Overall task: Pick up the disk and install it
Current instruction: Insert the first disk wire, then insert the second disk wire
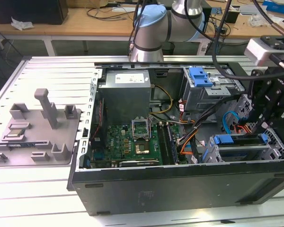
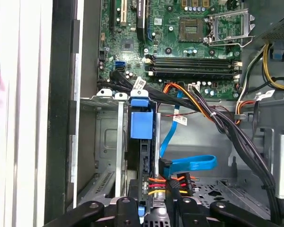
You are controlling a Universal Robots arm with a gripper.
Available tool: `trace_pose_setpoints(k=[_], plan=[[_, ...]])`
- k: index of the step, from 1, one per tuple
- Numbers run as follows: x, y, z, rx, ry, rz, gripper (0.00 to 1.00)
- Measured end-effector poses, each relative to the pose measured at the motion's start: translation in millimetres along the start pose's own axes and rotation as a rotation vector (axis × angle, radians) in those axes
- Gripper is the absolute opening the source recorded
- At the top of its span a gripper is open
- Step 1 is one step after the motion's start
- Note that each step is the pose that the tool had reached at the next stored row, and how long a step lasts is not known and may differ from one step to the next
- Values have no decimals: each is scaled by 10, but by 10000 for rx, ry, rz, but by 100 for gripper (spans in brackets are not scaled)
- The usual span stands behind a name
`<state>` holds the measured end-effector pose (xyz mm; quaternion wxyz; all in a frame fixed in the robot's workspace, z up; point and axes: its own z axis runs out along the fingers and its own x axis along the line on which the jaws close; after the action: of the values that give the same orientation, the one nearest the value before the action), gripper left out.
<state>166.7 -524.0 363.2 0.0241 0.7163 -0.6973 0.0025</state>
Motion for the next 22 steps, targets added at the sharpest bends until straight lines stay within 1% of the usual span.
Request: trace_pose_setpoints(k=[3,5,11,13,15,22], plan=[[-25,15,-94,25,8,0,36],[-45,17,-128,32,16,1,36],[-116,27,-236,63,74,5,36],[-144,33,-268,83,109,6,36],[-154,38,-272,96,121,7,36],[-155,39,-272,101,123,8,36]])
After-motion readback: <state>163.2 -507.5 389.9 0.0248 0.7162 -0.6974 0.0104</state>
